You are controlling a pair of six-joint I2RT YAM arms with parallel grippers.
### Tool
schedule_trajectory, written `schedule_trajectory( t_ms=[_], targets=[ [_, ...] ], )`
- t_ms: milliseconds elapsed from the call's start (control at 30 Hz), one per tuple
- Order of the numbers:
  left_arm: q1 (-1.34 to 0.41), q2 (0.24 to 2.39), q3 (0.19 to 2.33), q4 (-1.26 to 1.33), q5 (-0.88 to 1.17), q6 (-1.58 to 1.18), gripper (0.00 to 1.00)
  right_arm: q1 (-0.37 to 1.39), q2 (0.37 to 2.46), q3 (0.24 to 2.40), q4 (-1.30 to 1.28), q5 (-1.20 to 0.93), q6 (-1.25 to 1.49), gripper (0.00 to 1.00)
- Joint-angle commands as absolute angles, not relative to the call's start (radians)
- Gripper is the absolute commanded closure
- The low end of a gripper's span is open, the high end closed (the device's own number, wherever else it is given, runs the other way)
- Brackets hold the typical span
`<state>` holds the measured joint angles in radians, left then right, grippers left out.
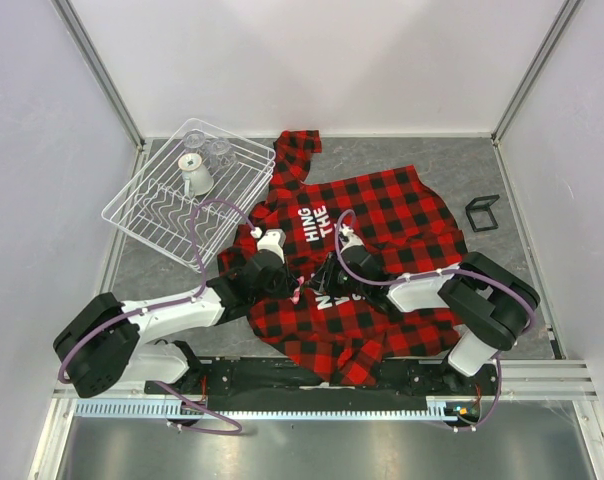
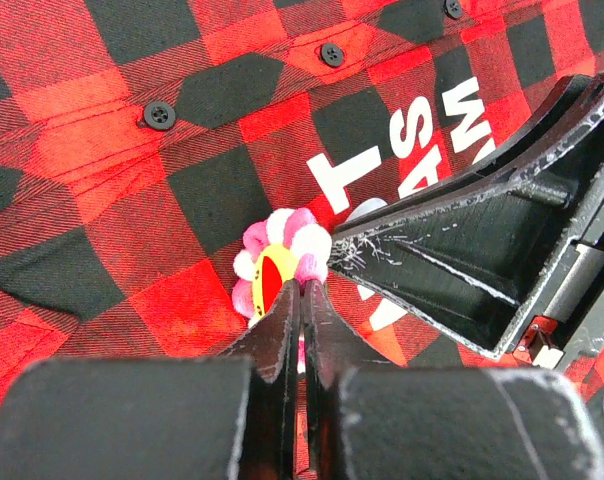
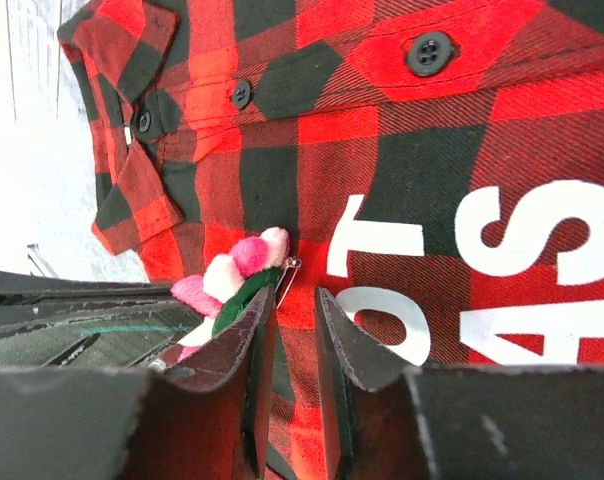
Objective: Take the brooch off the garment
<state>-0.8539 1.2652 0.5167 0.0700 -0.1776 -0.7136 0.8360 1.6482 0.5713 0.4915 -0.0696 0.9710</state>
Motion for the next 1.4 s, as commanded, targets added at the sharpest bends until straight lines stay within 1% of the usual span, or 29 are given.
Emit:
schedule_trajectory(
  t_ms=[0,300,433,467,500,567,600,667,700,800,900,967,1067,1133,1233,1367],
  targets=[
    [-0.851,1.275,0.497,0.083,-0.183,-0.727,0.98,0.842,1.646,0.594,0.488,0.021,1.083,0.72],
    [-0.851,1.275,0.482,0.095,-0.19,-0.736,0.98,0.842,1.683,0.603,0.535,0.006,1.121,0.74],
    [-0.851,1.269,0.488,0.074,-0.196,-0.729,0.97,0.842,1.661,0.595,0.517,0.023,1.094,0.71],
    [-0.851,1.267,0.491,0.065,-0.196,-0.724,0.93,0.842,1.654,0.595,0.506,0.026,1.083,0.71],
    [-0.851,1.266,0.495,0.055,-0.195,-0.715,0.82,0.842,1.646,0.591,0.502,0.026,1.069,0.7],
    [-0.851,1.266,0.517,0.022,-0.196,-0.698,0.71,0.842,1.614,0.583,0.482,0.035,1.036,0.69],
    [-0.851,1.266,0.525,0.009,-0.195,-0.683,0.61,0.842,1.599,0.574,0.47,0.043,1.028,0.69],
    [-0.85,1.272,0.551,-0.024,-0.193,-0.661,0.52,0.844,1.545,0.566,0.425,0.057,0.999,0.68],
    [-0.85,1.275,0.563,-0.038,-0.19,-0.637,0.46,0.842,1.523,0.56,0.405,0.083,0.99,0.68],
    [-0.853,1.316,0.624,-0.09,-0.17,-0.588,0.39,0.842,1.435,0.548,0.319,0.144,0.956,0.67],
    [-0.867,1.382,0.701,-0.156,-0.172,-0.558,0.34,0.842,1.347,0.542,0.238,0.187,0.918,0.67],
    [-0.89,1.423,0.747,-0.179,-0.224,-0.545,0.34,0.839,1.295,0.535,0.198,0.216,0.905,0.66],
    [-0.94,1.489,0.814,-0.242,-0.325,-0.52,0.29,0.835,1.246,0.512,0.179,0.227,0.893,0.66],
    [-0.977,1.528,0.872,-0.302,-0.398,-0.503,0.28,0.828,1.226,0.491,0.176,0.224,0.891,0.66],
    [-1.009,1.594,0.94,-0.368,-0.451,-0.491,0.27,0.815,1.204,0.46,0.175,0.222,0.891,0.65],
    [-1.026,1.658,0.986,-0.39,-0.477,-0.482,0.26,0.793,1.181,0.422,0.175,0.216,0.887,0.65]
  ],
)
